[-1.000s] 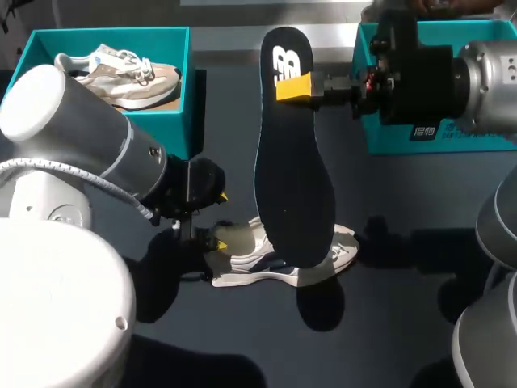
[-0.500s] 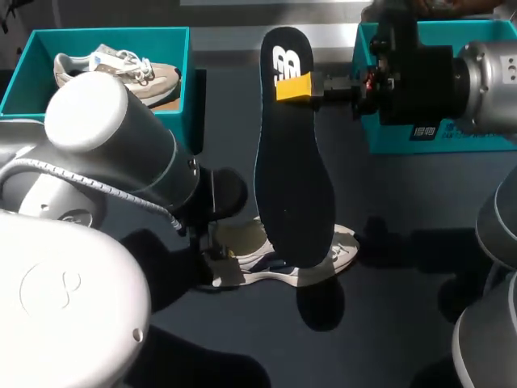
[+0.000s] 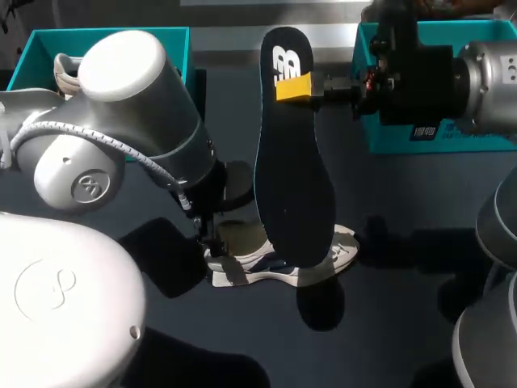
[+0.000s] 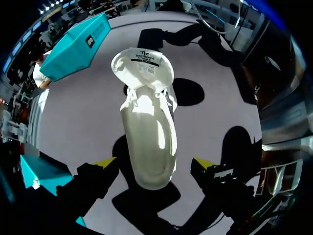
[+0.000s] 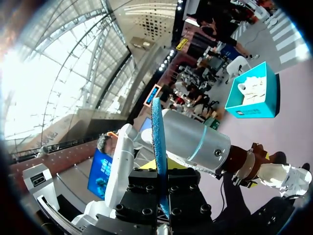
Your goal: Take the shoe out of the shoebox, open the shoe tongue, remove and reinsert the insole, then place the shoe into the shoebox
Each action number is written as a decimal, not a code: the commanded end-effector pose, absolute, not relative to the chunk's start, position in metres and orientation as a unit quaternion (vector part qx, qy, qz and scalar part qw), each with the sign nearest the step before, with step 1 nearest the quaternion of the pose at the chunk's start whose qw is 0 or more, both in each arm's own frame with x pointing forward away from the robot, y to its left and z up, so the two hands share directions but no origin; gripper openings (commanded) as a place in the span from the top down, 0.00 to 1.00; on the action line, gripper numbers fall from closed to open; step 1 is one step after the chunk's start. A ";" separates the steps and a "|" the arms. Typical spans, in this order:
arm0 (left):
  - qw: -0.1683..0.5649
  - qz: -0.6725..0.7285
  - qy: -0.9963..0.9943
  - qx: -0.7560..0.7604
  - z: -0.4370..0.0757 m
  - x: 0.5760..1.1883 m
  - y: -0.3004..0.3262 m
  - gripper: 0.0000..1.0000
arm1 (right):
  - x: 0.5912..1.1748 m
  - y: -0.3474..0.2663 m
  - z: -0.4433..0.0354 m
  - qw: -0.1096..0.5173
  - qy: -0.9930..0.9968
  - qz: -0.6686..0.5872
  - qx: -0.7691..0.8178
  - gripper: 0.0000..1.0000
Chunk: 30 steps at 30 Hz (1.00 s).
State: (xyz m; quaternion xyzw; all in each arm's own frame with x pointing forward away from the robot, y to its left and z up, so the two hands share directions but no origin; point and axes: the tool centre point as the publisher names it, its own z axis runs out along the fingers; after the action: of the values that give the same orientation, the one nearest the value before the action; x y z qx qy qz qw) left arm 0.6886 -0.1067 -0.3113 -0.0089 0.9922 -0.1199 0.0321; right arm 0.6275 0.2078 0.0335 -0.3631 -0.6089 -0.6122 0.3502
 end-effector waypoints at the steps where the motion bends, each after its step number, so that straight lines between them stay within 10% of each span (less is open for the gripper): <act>1: 0.031 -0.119 0.992 -0.009 -0.307 0.692 -0.107 0.00 | 0.628 0.211 0.033 0.350 -0.609 -0.611 -0.364 1.00; 15: 0.032 -0.120 0.992 0.018 -0.332 0.732 -0.150 0.00 | 0.628 0.211 0.033 0.350 -0.609 -0.611 -0.364 1.00; 21: 0.033 -0.107 0.993 0.022 -0.353 0.734 -0.165 0.50 | 0.628 0.211 0.033 0.350 -0.609 -0.611 -0.364 1.00; 30: 0.026 -0.104 0.994 0.004 -0.371 0.743 -0.171 0.56 | 0.628 0.211 0.033 0.350 -0.609 -0.611 -0.364 1.00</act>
State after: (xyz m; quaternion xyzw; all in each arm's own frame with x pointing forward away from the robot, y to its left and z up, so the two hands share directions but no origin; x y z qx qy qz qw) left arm 0.7382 -0.1638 -0.3576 0.0054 0.9941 -0.1040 0.0299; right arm 0.6275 0.2077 0.0335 -0.3629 -0.6090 -0.6122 0.3502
